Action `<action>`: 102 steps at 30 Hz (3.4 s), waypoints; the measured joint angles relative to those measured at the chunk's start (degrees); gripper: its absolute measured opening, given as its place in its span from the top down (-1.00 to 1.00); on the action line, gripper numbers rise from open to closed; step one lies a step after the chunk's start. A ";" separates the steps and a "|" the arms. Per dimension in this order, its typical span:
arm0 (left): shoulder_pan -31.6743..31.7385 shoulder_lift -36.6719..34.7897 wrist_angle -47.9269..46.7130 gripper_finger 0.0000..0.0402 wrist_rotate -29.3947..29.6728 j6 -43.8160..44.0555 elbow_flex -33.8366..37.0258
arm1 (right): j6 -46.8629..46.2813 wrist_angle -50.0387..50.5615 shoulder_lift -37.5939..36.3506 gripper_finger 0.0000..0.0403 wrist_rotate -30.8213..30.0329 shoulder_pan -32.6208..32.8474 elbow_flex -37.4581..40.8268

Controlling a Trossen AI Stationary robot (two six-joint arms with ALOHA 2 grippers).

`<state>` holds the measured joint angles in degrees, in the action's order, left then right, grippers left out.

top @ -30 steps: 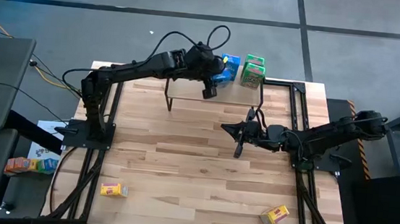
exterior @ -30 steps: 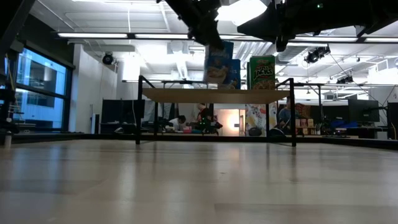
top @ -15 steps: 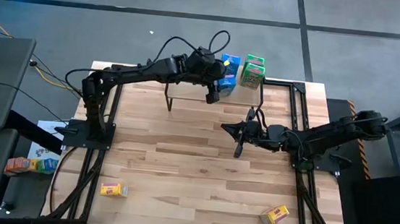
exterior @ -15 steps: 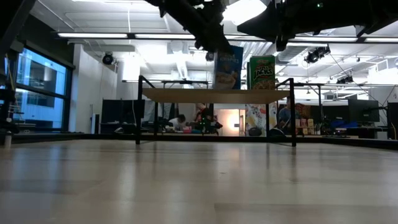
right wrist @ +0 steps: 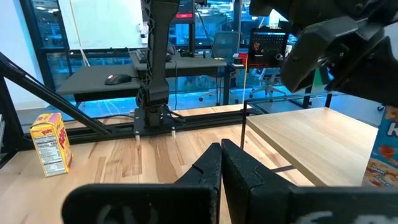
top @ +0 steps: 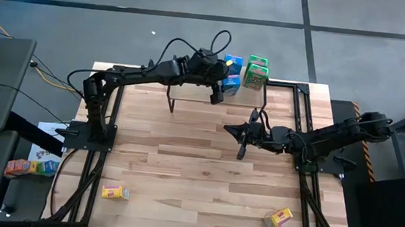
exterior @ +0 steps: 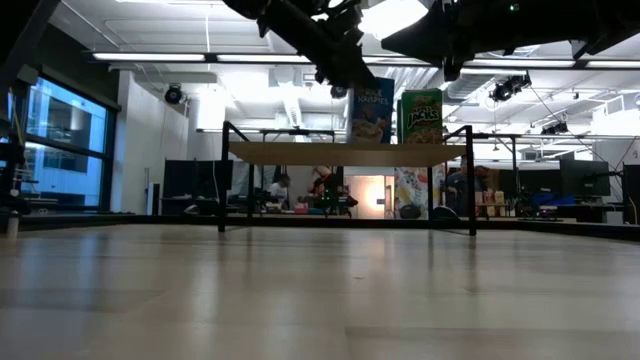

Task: Stack cereal on shelf
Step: Adjust the bottom blue cereal box to be aligned with the other blue cereal box

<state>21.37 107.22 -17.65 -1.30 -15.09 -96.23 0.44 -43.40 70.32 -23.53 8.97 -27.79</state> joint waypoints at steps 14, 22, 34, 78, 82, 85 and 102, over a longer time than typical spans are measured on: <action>0.07 0.00 0.02 -0.44 2.74 -2.58 -0.02 | 0.01 -0.42 0.00 1.00 -0.04 -0.02 0.00; 0.22 0.00 1.30 -0.60 3.54 -4.03 -1.36 | 0.23 -0.41 0.00 1.00 -0.09 -0.02 0.00; -0.17 -6.17 -9.03 -0.60 5.95 -5.69 -7.24 | 1.62 -0.52 0.00 1.00 0.09 0.00 0.00; -1.92 -10.29 45.81 0.99 10.48 10.98 39.35 | 0.91 -0.04 0.09 1.00 3.08 -1.50 0.02; -1.88 -10.29 44.59 1.00 10.45 11.72 37.70 | 0.91 -0.10 0.09 1.00 3.08 -1.50 0.02; -1.88 -10.29 42.39 1.00 10.43 12.04 36.83 | 0.91 -0.14 0.09 1.00 3.10 -1.50 0.02; -1.37 -1.54 41.60 1.00 11.08 12.06 29.88 | 0.93 -0.43 0.13 1.00 2.80 -1.99 0.02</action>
<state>20.00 105.68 23.95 9.78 -3.03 -66.34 1.37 -43.82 70.46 -20.73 6.98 -27.77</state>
